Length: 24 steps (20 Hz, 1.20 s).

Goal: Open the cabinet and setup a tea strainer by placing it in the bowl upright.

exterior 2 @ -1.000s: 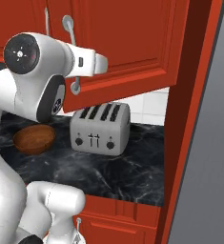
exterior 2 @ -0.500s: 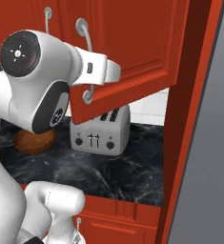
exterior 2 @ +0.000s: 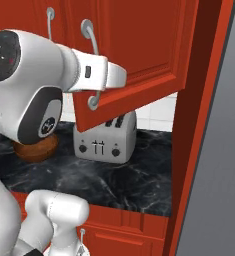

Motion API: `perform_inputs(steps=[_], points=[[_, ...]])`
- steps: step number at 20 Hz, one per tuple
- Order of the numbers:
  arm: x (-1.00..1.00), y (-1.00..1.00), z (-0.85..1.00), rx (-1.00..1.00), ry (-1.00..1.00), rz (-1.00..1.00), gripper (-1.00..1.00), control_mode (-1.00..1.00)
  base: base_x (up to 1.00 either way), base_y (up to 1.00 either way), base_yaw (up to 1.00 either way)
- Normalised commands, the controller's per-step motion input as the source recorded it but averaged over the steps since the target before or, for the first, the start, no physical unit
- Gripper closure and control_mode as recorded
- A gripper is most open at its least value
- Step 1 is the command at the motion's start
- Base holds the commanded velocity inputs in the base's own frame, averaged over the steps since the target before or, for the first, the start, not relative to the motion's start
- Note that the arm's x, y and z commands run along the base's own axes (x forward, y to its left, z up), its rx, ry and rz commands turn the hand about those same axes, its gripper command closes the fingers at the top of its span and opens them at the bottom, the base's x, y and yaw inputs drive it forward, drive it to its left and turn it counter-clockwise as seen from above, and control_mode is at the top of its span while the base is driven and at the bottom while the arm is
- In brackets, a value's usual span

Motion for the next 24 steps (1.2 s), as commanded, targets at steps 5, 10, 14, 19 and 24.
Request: perform_inputs(steps=[5,10,14,19,24], points=[[-0.68,0.44,0.33,-0.19,0.02,-0.13,-1.00,-1.00,0.00,0.00,0.00],[-0.92,0.32,0.31,-0.20,0.04,-0.14,-1.00,-1.00,0.00,0.00,0.00],[-0.31,0.65,0.02,-0.25,0.19,-0.12,-1.00,-1.00,0.00,0.00,0.00],[0.01,0.84,0.00,-0.16,0.26,-0.01,-1.00,-1.00,0.00,0.00,0.00],[0.10,0.57,-0.16,-0.10,0.14,0.00,-1.00,-1.00,0.00,0.00,0.00]])
